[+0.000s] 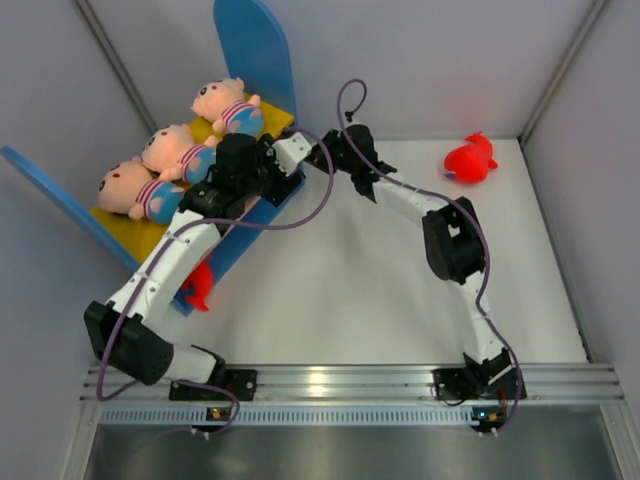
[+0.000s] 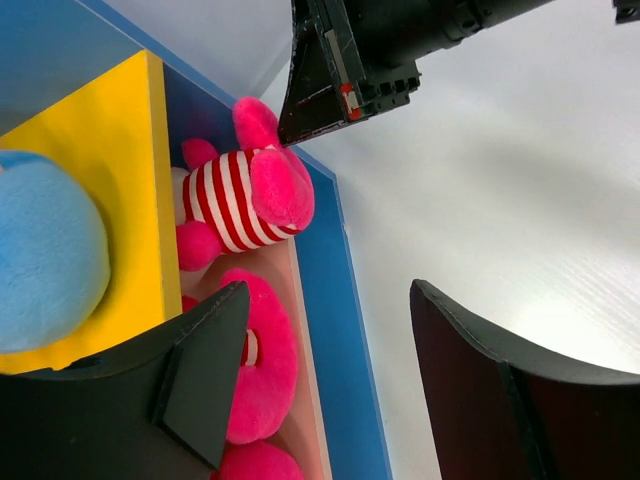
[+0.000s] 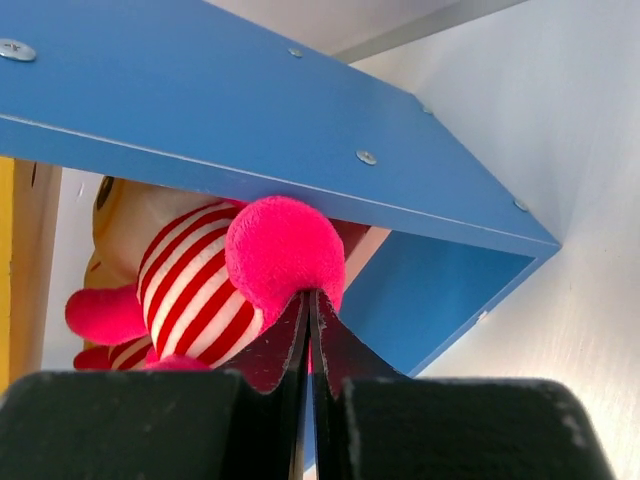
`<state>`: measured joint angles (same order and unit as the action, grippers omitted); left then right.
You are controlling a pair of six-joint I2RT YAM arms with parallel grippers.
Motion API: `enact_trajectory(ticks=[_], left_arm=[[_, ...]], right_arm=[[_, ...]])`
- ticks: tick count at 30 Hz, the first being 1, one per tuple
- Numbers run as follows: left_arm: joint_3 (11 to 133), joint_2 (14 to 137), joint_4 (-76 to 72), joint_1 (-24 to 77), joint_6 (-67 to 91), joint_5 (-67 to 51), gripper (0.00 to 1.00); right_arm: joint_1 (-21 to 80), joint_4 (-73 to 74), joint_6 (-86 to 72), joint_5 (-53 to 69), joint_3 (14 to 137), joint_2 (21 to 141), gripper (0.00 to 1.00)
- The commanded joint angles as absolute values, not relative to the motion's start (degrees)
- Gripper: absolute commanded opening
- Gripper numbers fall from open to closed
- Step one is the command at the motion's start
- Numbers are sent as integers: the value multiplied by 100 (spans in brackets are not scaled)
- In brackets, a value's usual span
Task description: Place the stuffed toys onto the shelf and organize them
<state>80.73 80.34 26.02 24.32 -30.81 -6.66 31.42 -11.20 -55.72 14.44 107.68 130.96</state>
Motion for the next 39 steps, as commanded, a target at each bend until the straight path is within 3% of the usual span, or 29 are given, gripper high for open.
enact_trajectory(ticks=[1,13,20,26,39], left_arm=[[8314,7752,2961,2443,-2839,-730,71],[8297,7585,3146,2435,-2804,-633,72],[8297,7559,3208,2435,-2769,-677,72],[8244,7506,3252,2435,-2812,-686,72],[8183,7374,3550,2443,-2812,-809,72]], right_arm=[[3392,-1477,-5590,941,10951,12937,0],[3524,-1556,-5880,598,11302,13263,1],[3524,-1292,-5739,571,11470,13386,26],[3516,-1186,-5608,580,11207,13246,39],[3129,-1160,-4729,842,9880,11436,55]])
